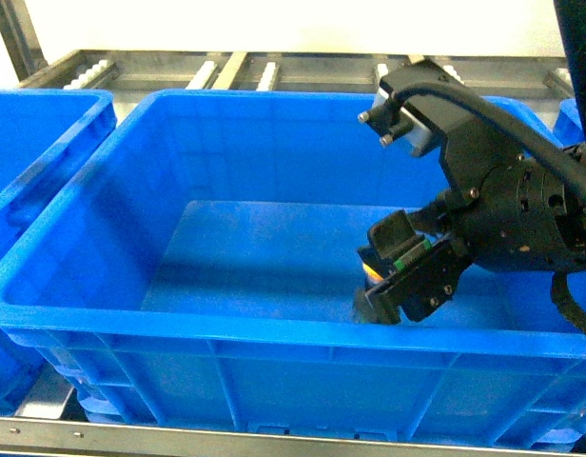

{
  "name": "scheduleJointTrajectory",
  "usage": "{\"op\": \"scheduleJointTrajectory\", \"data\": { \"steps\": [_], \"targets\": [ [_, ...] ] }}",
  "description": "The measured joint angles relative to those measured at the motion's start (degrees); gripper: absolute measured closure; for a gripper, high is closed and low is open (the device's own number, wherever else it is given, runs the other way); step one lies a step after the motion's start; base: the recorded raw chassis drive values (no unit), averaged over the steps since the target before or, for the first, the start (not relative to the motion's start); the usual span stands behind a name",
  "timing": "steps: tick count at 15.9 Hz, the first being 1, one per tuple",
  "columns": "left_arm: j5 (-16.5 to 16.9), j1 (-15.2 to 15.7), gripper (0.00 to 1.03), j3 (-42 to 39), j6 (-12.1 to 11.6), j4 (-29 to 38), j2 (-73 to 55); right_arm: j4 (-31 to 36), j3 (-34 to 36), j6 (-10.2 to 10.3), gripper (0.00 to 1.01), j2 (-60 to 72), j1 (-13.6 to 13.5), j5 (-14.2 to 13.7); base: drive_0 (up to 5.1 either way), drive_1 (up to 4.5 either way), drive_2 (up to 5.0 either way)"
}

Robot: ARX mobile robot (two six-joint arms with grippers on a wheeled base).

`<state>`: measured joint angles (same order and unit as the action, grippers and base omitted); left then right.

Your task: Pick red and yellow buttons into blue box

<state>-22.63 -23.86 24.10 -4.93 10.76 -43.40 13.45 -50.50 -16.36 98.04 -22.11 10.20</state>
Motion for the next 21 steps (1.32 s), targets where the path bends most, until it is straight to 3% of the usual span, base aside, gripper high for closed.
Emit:
{"op": "scheduleJointTrajectory", "data": {
  "steps": [3,5,7,9,11,13,15,16,17,18,20,21],
  "targets": [
    [0.0,0.0,0.72,0.0,0.0,0.0,0.0,1.6,0.7,2.7,0.01,-4.9,0.2,0.6,0.0,0.00,0.0],
    [0.0,0.0,0.72,0.0,0.0,0.0,0.0,2.7,4.5,6.0,0.03,-12.1,2.5,1.8,0.0,0.00,0.0],
    [0.0,0.0,0.72,0.0,0.0,0.0,0.0,4.2,10.7,9.7,0.03,-22.6,7.0,4.4,0.0,0.00,0.0],
    [0.0,0.0,0.72,0.0,0.0,0.0,0.0,5.2,17.4,12.9,0.03,-32.6,13.4,6.7,0.0,0.00,0.0],
    [0.0,0.0,0.72,0.0,0.0,0.0,0.0,1.6,23.1,15.1,0.03,-43.9,22.4,11.7,0.0,0.00,0.0],
    [0.0,0.0,0.72,0.0,0.0,0.0,0.0,-2.3,26.8,14.3,0.03,-53.5,32.6,18.6,0.0,0.00,0.0],
    [0.0,0.0,0.72,0.0,0.0,0.0,0.0,-6.3,29.3,13.8,0.03,-60.5,39.6,21.4,0.0,0.00,0.0],
    [0.0,0.0,0.72,0.0,0.0,0.0,0.0,-8.8,32.2,13.9,0.03,-64.7,39.3,20.9,0.0,0.00,0.0],
    [0.0,0.0,0.72,0.0,0.0,0.0,0.0,-12.3,34.9,14.4,0.03,-68.7,35.9,17.6,0.0,0.00,0.0],
    [0.0,0.0,0.72,0.0,0.0,0.0,0.0,-14.6,36.9,15.5,0.03,-72.0,31.1,12.8,0.0,0.00,0.0],
    [0.0,0.0,0.72,0.0,0.0,0.0,0.0,-21.0,39.5,17.9,0.03,-81.0,16.5,-0.2,0.0,0.00,0.0],
    [0.0,0.0,0.72,0.0,0.0,0.0,0.0,-24.3,40.0,18.5,0.03,-86.2,11.1,-6.4,0.0,0.00,0.0]
  ]
}}
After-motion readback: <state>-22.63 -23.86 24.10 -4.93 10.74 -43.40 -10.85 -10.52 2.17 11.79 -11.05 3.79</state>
